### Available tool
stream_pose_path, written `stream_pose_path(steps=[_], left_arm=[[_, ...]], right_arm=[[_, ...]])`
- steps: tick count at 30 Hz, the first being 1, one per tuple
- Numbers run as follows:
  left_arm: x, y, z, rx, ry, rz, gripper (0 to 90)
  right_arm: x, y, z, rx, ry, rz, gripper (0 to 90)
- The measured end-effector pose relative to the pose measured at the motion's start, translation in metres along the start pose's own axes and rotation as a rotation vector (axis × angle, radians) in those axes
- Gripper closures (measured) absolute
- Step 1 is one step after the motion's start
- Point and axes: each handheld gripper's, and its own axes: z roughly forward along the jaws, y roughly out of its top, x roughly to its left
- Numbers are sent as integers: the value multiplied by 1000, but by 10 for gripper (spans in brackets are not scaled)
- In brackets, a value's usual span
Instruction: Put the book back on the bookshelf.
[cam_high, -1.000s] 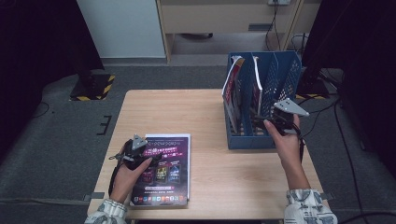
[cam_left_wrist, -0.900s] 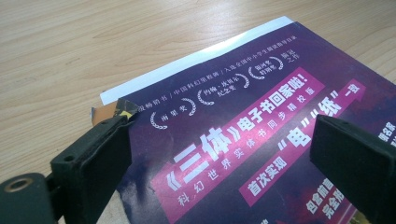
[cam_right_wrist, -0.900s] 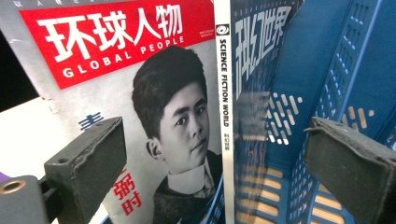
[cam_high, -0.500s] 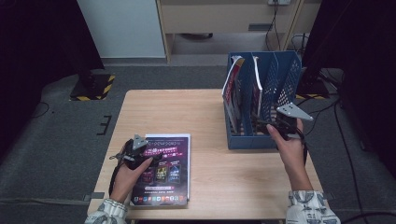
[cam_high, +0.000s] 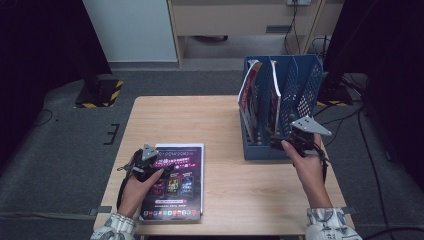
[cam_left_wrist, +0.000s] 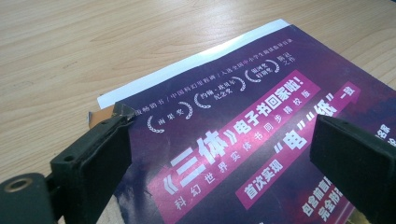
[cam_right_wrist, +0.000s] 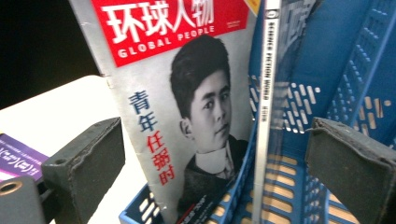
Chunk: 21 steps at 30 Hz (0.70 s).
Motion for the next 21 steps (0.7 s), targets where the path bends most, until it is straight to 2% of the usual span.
stream_pose_path(steps=[9,21], left_arm=[[-2,0,2,16,7,23,51],[-2,2,6,14,4,18,51]], right_arm=[[12,2,2,3,30,5,47],[20,2,2,9,55,-2,46]])
